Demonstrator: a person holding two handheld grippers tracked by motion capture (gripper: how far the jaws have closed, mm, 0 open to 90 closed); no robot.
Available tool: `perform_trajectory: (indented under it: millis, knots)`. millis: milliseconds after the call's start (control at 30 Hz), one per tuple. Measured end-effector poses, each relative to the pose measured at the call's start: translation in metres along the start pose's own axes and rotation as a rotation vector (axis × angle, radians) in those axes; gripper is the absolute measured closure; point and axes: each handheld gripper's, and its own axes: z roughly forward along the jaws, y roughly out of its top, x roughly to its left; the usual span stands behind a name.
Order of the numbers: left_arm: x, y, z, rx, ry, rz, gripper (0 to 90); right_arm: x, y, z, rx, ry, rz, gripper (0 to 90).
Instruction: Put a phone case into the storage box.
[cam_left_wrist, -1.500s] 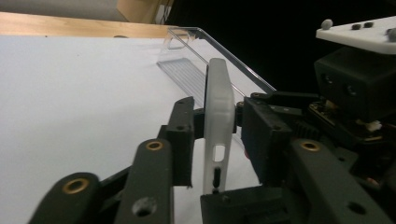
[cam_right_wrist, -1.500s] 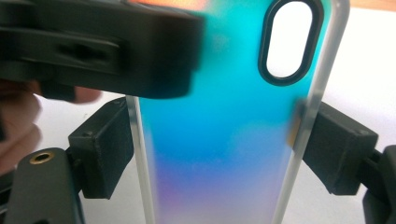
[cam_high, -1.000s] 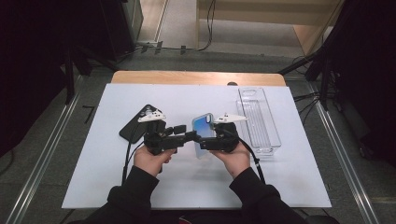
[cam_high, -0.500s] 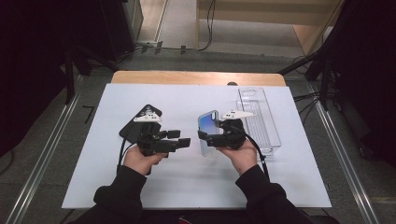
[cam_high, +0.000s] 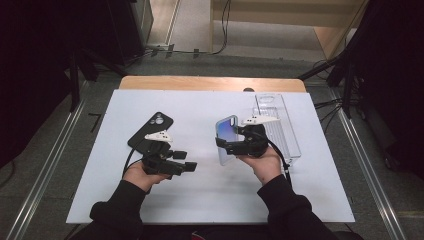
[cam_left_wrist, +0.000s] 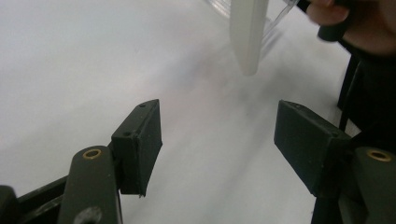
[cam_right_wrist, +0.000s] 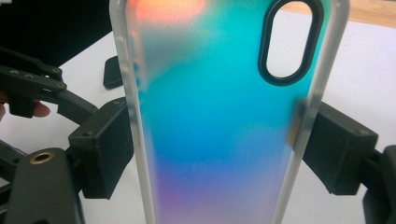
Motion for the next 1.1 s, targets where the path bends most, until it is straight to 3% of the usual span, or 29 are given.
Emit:
perform_trajectory:
  millis: [67, 333, 600, 800, 1100]
  knots:
    - [0.002, -0.004, -0.001, 0.011, 0.021, 0.007, 32.4, -0.001, 0.001, -0.001, 0.004, 0.003, -0.004, 15.5]
    - [0.007, -0.017, -0.006, 0.05, -0.009, 0.006, 32.4, -0.006, 0.005, -0.009, 0.027, 0.045, -0.019, 15.4]
    - [0.008, -0.027, -0.012, 0.055, 0.001, 0.016, 32.5, -0.01, 0.012, -0.02, 0.036, 0.066, -0.053, 15.5]
    - [0.01, -0.035, -0.016, 0.077, 0.021, 0.035, 32.4, -0.014, 0.018, -0.03, 0.028, 0.066, -0.068, 15.5]
    - [0.013, -0.04, -0.023, 0.067, 0.05, 0.01, 32.4, -0.021, 0.026, -0.044, 0.008, 0.048, -0.068, 15.4]
